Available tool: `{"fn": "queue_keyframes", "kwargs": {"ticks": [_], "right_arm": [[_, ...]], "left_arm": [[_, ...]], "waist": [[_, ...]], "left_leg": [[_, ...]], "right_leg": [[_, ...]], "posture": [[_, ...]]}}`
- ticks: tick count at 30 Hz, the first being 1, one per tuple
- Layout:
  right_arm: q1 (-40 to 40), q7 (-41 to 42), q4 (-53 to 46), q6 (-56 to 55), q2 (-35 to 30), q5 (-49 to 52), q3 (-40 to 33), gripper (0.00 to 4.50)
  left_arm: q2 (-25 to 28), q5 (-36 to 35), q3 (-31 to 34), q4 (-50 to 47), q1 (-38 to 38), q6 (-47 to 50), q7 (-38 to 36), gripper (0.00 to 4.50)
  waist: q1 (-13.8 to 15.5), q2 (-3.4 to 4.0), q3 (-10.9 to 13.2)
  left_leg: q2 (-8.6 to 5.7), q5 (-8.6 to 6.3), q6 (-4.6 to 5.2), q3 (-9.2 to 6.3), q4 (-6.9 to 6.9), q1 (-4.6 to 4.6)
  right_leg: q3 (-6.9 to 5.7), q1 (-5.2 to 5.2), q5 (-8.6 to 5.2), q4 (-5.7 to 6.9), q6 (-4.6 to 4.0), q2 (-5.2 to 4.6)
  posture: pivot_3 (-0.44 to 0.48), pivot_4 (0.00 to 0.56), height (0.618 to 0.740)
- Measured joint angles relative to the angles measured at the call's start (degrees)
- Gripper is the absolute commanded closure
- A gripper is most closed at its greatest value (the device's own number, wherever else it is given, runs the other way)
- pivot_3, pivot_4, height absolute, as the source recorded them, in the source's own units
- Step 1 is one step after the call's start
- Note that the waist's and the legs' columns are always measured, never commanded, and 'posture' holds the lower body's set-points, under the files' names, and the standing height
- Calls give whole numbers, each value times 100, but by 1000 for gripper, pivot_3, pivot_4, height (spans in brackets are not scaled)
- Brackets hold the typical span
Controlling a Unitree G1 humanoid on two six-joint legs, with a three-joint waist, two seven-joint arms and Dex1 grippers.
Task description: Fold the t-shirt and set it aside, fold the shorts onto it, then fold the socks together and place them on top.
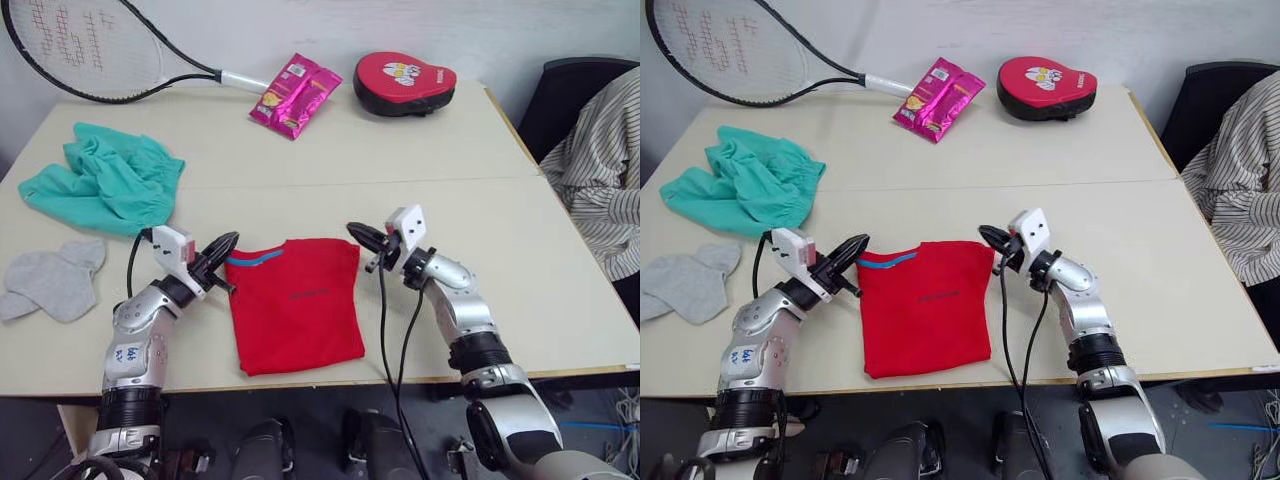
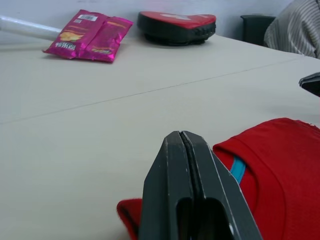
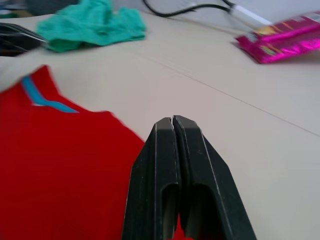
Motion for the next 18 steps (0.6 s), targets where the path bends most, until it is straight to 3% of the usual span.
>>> {"fn": "queue_keyframes", "kwargs": {"ticks": [5,9,13,18], "right_arm": [[642,-10,-532,161,126,-552,907,4446],[902,-26,-895,27,-85,-835,1088,4446],[1109,-199,-1065,208,-108,-758,923,4446],[1243,-324,-1042,638,-328,-275,216,4446]], "left_arm": [[33,376,-337,303,-13,-10,-46,4500],[-4,416,-469,289,-11,-132,-209,4500],[49,527,-595,196,127,-186,-312,4500],[196,593,-626,31,422,-315,-411,4500]], "waist": [[44,0,0],[55,-3,-1],[28,-3,-1],[43,-3,-1]], "left_leg": [[-2,-10,10,-2,9,-15],[-8,-24,-6,-6,15,-27],[-7,-17,0,-6,12,-25],[-6,-26,-2,-9,13,-24]], "right_leg": [[-3,-6,-1,-2,-2,-3],[-4,-11,1,-7,1,-10],[-5,-12,1,-6,1,-9],[-5,-11,1,-6,1,-9]], "posture": [[0,150,740],[0,150,740],[0,150,740],[0,150,740]]}}
